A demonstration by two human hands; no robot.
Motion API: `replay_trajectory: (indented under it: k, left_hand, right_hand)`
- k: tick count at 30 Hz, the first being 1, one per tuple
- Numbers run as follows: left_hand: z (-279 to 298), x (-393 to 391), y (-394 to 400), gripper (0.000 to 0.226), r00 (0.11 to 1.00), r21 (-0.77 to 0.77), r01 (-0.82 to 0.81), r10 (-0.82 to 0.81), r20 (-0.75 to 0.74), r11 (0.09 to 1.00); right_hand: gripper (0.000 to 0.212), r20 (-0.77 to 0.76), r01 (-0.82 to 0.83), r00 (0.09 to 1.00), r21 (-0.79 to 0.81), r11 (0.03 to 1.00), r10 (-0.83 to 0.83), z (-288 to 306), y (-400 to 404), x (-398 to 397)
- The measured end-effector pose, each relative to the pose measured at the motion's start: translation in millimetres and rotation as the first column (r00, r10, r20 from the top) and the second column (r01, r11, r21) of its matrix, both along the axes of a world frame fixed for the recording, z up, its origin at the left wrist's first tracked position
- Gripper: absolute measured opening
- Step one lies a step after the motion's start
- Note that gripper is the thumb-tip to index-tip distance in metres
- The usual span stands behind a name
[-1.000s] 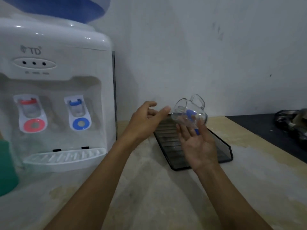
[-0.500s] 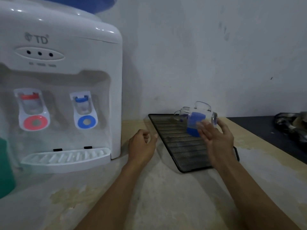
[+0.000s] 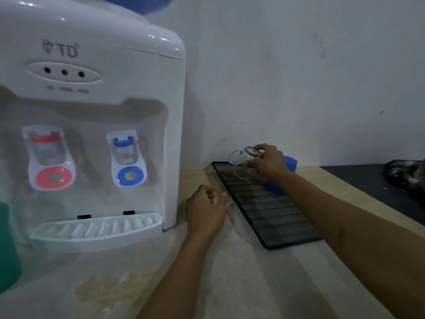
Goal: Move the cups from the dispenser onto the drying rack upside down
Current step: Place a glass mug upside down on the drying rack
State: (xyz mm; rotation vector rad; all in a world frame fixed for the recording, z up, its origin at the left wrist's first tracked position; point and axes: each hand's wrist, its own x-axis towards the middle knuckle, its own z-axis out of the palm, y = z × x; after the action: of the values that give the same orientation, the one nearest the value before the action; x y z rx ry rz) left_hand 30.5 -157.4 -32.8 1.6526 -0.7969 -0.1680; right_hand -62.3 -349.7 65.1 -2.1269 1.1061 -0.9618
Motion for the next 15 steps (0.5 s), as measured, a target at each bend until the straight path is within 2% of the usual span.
replay_trajectory:
  k: [5,15]
  left_hand:
    - [-1.8,-0.2,-3.0,0.021,1.000,-0.024,-0.002,0.002,-0.022,1.000]
    - [-3.8,0.0,-7.7,0.025,1.000,-0.026,-0.027,0.026,-0.016,0.999]
  right_hand:
    - [0.077,-0.236,-0.018,0.972,-0.105,0.994,-0.007,-6.0,-17.3,18.3]
    - [0.073,-0.255,0.043,0.963,-0.163,0.986,-0.084,-19.4,-21.1,35.9]
